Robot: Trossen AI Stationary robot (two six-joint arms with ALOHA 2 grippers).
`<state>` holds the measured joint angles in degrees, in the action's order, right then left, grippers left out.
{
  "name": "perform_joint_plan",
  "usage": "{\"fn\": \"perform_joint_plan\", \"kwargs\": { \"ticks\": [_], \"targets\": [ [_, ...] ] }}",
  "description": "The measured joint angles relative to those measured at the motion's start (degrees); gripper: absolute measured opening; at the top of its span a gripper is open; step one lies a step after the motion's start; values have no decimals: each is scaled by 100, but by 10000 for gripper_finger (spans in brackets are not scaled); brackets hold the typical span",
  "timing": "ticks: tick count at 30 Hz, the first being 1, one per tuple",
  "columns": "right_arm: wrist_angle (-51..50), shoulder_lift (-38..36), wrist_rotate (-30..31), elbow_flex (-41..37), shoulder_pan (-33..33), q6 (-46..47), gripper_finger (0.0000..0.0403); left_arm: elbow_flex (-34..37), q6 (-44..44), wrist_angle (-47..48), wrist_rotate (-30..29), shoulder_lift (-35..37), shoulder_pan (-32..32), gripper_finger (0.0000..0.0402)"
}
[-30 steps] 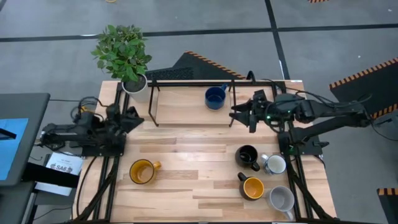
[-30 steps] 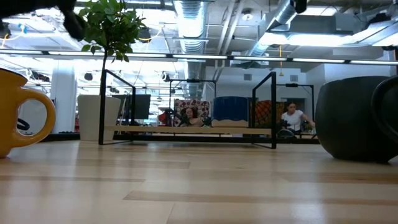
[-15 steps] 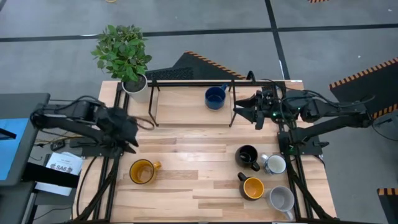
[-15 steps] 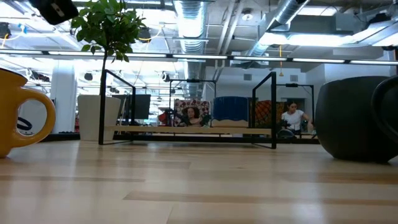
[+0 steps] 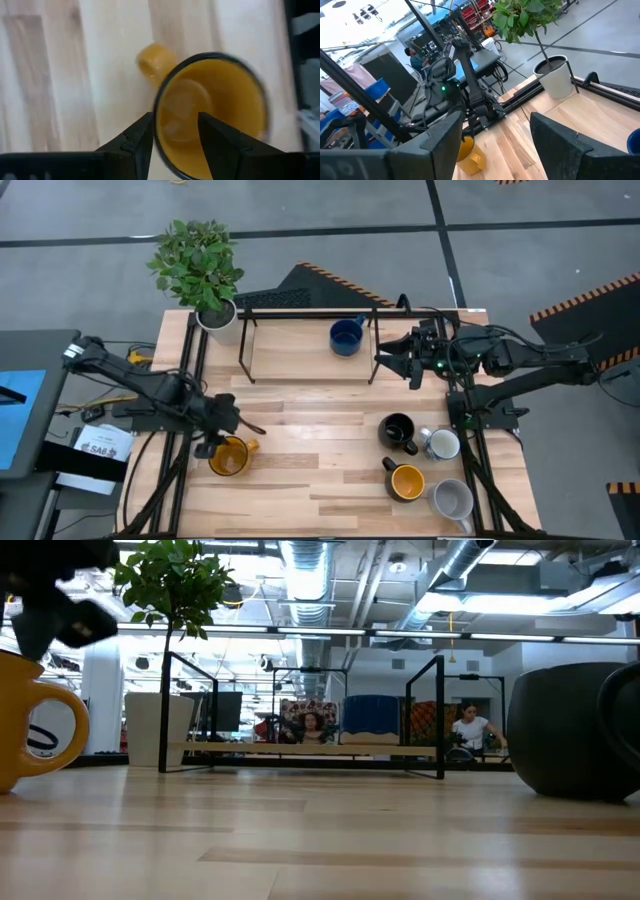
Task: Place coffee mugs
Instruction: Put the yellow mug on the shelf
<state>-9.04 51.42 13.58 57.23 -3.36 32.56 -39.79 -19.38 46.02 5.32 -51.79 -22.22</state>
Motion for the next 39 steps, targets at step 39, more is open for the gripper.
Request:
{"fn": "perform_joint_plan", "kwargs": {
  "ticks": [39],
  "targets": [
    [-280,0,-2,0,94,-20,260,-2693,391,-174,-813,-1128,2476,4]
  ]
}}
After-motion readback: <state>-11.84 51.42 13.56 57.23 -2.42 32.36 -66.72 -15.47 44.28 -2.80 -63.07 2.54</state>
